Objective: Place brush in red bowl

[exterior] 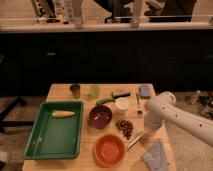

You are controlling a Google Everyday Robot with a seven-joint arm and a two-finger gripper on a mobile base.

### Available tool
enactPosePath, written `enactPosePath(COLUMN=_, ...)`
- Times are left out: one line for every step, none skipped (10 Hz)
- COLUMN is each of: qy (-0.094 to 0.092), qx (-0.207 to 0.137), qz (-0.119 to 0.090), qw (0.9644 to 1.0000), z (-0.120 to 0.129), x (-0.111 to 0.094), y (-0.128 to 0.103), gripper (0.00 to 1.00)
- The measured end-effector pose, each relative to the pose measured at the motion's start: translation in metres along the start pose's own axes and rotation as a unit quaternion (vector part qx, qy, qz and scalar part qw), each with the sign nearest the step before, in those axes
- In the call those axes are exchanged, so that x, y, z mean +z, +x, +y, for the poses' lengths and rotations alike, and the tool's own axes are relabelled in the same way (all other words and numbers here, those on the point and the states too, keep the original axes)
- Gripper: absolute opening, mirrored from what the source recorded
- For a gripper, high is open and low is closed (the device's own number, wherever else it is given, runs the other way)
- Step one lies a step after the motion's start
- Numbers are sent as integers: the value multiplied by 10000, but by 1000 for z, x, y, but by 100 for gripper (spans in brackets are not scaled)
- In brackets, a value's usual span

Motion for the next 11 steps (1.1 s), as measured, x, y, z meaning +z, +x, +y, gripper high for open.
enactPosePath(qy=21, qx=3, qz=0, qw=10000, z=0, x=-2, y=0, gripper=0)
enactPosePath(qy=49, qx=2, qz=2, qw=10000, z=0, x=-5, y=0, gripper=0)
enactPosePath(qy=91, qx=-1, qz=4, qw=10000, z=0, x=-8, y=-1, gripper=0)
enactPosePath(qy=130, qx=-3, qz=1, qw=9999, z=1, x=-11, y=-1, gripper=0)
enactPosePath(qy=182, qx=-3, qz=-1, qw=9998, z=1, x=-15, y=-1, gripper=0)
enactPosePath(qy=235, qx=2, qz=-4, qw=9997, z=1, x=-19, y=-2, gripper=0)
enactPosePath(qy=268, qx=6, qz=-3, qw=9996, z=1, x=-22, y=-2, gripper=0)
enactPosePath(qy=334, qx=15, qz=-1, qw=9994, z=1, x=-28, y=-2, gripper=0)
enactPosePath(qy=372, qx=21, qz=4, qw=9993, z=1, x=-31, y=-2, gripper=0)
enactPosePath(qy=400, qx=20, qz=5, qw=9992, z=1, x=-32, y=-2, gripper=0)
enactPosePath(qy=444, qx=34, qz=6, qw=9990, z=0, x=-36, y=-1, gripper=0)
